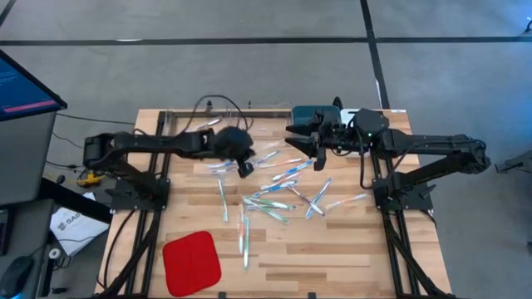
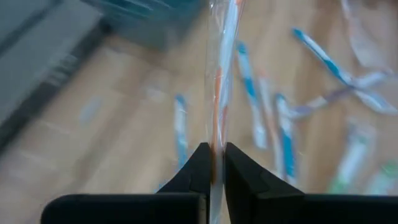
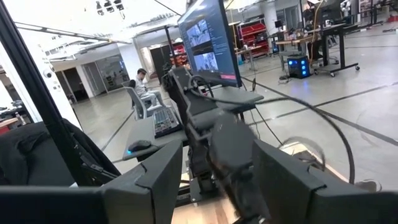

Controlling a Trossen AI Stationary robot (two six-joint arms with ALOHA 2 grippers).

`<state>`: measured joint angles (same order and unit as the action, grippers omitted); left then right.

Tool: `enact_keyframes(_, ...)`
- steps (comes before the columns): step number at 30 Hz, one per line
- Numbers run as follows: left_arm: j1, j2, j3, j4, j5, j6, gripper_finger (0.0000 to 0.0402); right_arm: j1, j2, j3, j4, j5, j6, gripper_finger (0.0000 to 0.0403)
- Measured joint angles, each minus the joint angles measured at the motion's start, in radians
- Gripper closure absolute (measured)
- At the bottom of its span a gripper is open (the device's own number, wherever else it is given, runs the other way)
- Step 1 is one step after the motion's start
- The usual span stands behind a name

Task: Pick & Place Toothbrushes
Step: Put the orange toothbrush into the right transparent bin

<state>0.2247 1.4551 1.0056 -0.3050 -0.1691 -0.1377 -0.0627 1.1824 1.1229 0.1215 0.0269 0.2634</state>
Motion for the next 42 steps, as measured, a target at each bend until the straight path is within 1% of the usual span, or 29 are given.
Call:
enact_keyframes(4, 0.096, 0.003, 0.046, -0.006, -0.003, 0.065, 0.039, -0.005, 0.0, 0.0, 0.002, 0.0, 0.0, 0.0214)
enact_keyframes(8, 0.184, 0.062, 0.142, -0.012, 0.031, 0.17, 0.039, -0.007, 0.0, 0.0, 0.007, 0.0, 0.0, 0.0214)
enact_keyframes(14, 0.297, 0.233, 0.346, -0.081, 0.122, 0.276, 0.039, -0.007, 0.0, 0.0, 0.007, 0.0, 0.011, 0.0214)
enact_keyframes(16, 0.321, 0.299, 0.407, -0.118, 0.145, 0.319, 0.039, -0.003, 0.0, 0.0, 0.006, 0.0, 0.016, 0.0214)
enact_keyframes(20, 0.355, 0.414, 0.503, -0.182, 0.207, 0.342, 0.039, 0.003, 0.0, 0.0, 0.003, 0.0, 0.023, 0.0214)
enact_keyframes(25, 0.383, 0.483, 0.52, -0.195, 0.246, 0.335, 0.039, 0.011, 0.0, 0.0, -0.019, 0.0, 0.026, 0.0214)
enact_keyframes(32, 0.386, 0.519, 0.52, -0.209, 0.248, 0.371, 0.039, 0.016, 0.0, 0.0, -0.039, 0.0, 0.026, 0.0214)
enact_keyframes(38, 0.393, 0.577, 0.52, -0.228, 0.286, 0.336, 0.039, 0.009, 0.0, 0.0, -0.038, -0.001, 0.026, 0.0214)
enact_keyframes(42, 0.4, 0.604, 0.519, -0.227, 0.335, 0.303, 0.0387, 0.008, 0.0, 0.0, -0.039, 0.0, 0.026, 0.0214)
